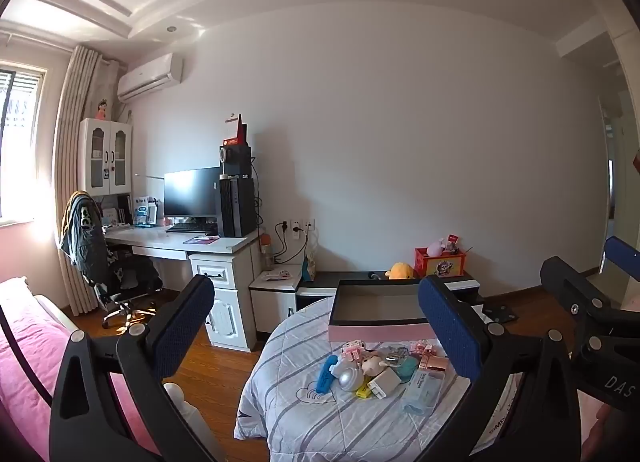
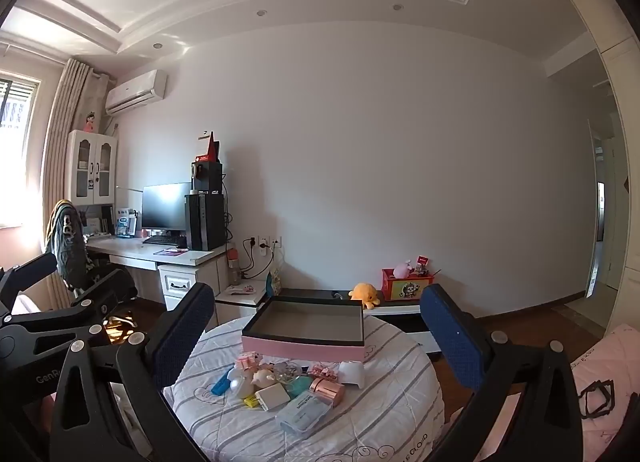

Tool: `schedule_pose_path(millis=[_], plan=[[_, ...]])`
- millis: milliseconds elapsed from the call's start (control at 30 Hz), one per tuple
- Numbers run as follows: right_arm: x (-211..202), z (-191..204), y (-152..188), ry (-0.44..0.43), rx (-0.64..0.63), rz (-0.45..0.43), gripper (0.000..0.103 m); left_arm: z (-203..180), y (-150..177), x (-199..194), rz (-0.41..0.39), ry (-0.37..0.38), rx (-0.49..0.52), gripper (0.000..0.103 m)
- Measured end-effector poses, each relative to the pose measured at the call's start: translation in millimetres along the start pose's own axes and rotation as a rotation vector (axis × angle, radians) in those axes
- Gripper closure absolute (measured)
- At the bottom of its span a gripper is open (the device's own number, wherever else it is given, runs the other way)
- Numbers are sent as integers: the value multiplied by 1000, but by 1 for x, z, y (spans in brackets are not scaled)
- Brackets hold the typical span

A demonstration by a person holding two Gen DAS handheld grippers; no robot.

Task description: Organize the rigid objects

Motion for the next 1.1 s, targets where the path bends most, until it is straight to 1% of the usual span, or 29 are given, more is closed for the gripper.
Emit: schedule_pose_path(millis=[167,267,433,900,1100], plan=[[-5,-1,-1,9,-2,-12,0,0,0,0,-7,-2,12,0],[0,4,2,-4,-21,1,0,0,0,0,-8,-1,12,0],[0,0,6,-11,-10,10,0,-1,0,0,-6,-11,9,0],[-5,8,-1,-21,-18,15,0,2,-2,-2,-4,-9,4,0],[-4,9,1,-20,-18,18,0,1,-1,0,-2,-7,5,0]])
Point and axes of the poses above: each gripper's, at about its wrist camera, not at the fingertips, and x roughly the way its jaws point, z to its left, y to its underside, the point moved 5 cm from there along x, roughly the way its jaws point, and after that the axes turned 2 degrees about -y, right-handed, at the moved point
